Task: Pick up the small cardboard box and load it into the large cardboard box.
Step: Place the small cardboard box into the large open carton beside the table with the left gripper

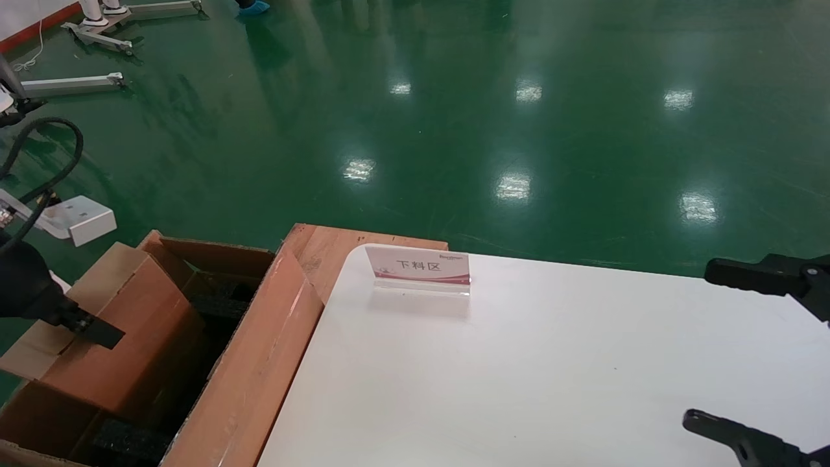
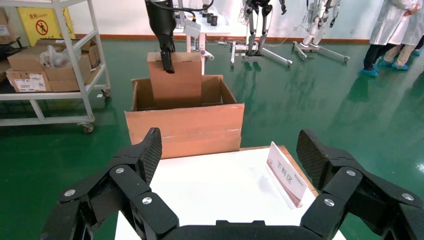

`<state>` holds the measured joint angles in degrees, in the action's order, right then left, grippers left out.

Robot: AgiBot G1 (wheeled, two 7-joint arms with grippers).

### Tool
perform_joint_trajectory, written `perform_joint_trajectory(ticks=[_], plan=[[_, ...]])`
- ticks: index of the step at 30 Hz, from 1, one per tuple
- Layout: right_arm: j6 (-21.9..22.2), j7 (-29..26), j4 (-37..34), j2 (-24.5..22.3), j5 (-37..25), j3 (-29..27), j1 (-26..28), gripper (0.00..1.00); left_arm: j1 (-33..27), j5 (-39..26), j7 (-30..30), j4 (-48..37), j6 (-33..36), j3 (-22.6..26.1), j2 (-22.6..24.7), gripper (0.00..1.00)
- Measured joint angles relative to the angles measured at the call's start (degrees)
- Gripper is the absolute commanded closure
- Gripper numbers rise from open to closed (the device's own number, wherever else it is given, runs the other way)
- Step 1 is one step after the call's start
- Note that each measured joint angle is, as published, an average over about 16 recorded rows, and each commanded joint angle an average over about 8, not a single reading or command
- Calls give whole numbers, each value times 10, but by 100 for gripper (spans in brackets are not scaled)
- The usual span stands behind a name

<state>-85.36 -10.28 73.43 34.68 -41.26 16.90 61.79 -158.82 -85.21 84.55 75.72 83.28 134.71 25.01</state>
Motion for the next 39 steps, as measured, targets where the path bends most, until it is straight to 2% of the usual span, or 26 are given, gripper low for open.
perform_joint_trajectory(ticks=[23,39], plan=[[0,0,0,0,1,1,0,0,90,-25,8,-57,-91,13,21,100],[1,1,0,-1,1,1,0,0,140,-20,3,-112,-128,16,42,100]])
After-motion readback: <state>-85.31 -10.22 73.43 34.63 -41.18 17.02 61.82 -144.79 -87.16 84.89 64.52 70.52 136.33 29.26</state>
